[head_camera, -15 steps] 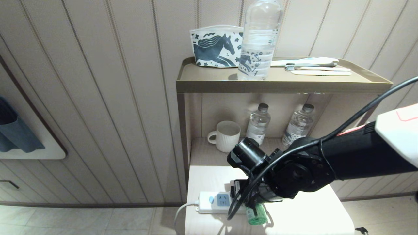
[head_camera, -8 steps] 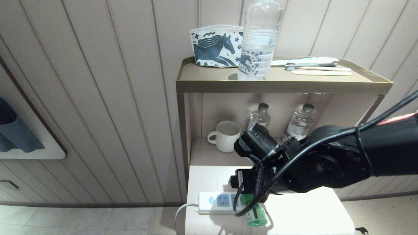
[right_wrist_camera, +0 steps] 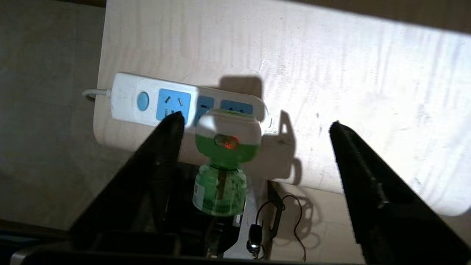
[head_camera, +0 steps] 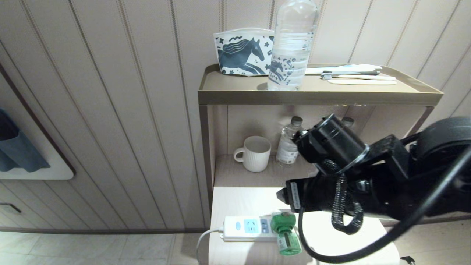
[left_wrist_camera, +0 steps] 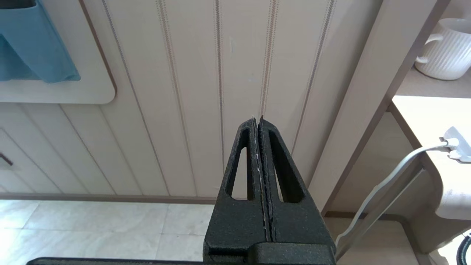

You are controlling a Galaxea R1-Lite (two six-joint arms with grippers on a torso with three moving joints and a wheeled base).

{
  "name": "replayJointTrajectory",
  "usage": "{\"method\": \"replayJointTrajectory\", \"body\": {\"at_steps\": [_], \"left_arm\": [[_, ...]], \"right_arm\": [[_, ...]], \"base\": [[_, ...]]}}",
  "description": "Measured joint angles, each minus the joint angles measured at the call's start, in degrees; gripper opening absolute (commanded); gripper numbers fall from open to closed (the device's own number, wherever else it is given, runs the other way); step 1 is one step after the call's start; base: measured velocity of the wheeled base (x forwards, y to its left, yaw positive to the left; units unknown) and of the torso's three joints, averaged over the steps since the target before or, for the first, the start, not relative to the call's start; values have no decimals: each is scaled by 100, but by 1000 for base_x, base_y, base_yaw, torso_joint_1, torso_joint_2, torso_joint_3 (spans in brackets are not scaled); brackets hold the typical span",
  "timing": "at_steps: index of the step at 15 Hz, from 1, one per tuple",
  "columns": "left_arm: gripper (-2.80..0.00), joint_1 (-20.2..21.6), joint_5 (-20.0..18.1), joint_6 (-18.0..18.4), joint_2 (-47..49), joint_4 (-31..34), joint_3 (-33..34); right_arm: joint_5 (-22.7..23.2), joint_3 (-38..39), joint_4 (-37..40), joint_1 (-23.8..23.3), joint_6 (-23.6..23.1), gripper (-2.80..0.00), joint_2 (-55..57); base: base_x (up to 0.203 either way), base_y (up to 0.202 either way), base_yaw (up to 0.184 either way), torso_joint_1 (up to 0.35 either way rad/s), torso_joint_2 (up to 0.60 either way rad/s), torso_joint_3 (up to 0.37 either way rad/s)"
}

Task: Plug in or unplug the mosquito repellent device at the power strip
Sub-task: Hold the socket with your left hand and unplug it with your right hand

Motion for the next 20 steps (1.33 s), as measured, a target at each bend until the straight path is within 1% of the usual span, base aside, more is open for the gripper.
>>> {"method": "replayJointTrajectory", "body": {"at_steps": [3, 5, 7, 8, 10, 11, 15, 17, 19, 20], "left_arm": [[-280, -2, 2, 3, 0, 12, 0], [-280, 0, -2, 7, 0, 16, 0], [-280, -2, -2, 7, 0, 21, 0], [-280, -2, -2, 6, 0, 21, 0], [-280, -2, -2, 5, 0, 21, 0], [-280, -2, -2, -2, 0, 21, 0], [-280, -2, -5, -4, 0, 22, 0], [-280, -2, -3, -3, 0, 22, 0], [-280, -2, -5, -4, 0, 22, 0], [-280, -2, -1, -6, 0, 22, 0]], "right_arm": [[-361, 94, 366, 65, -137, -280, -735], [-826, 403, 528, 81, -202, -280, -1315], [-1177, 825, 587, -14, -234, -280, -1921], [-1277, 1033, 615, -163, -266, -280, -2262], [-1404, 1361, 753, -625, -315, -280, -2935], [-1497, 1492, 867, -929, -321, -280, -3284], [-1989, 1770, 1468, -2087, -434, -280, -4767], [-2083, 1898, 1763, -2877, -800, -280, -5567], [-2022, 2120, 1826, -3805, -1452, -280, -6373], [-1871, 2299, 1742, -4212, -1796, -280, -6741]], "base": [[0, 0, 0, 0, 0, 0], [0, 0, 0, 0, 0, 0], [0, 0, 0, 0, 0, 0], [0, 0, 0, 0, 0, 0], [0, 0, 0, 0, 0, 0], [0, 0, 0, 0, 0, 0], [0, 0, 0, 0, 0, 0], [0, 0, 0, 0, 0, 0], [0, 0, 0, 0, 0, 0], [0, 0, 0, 0, 0, 0]]}}
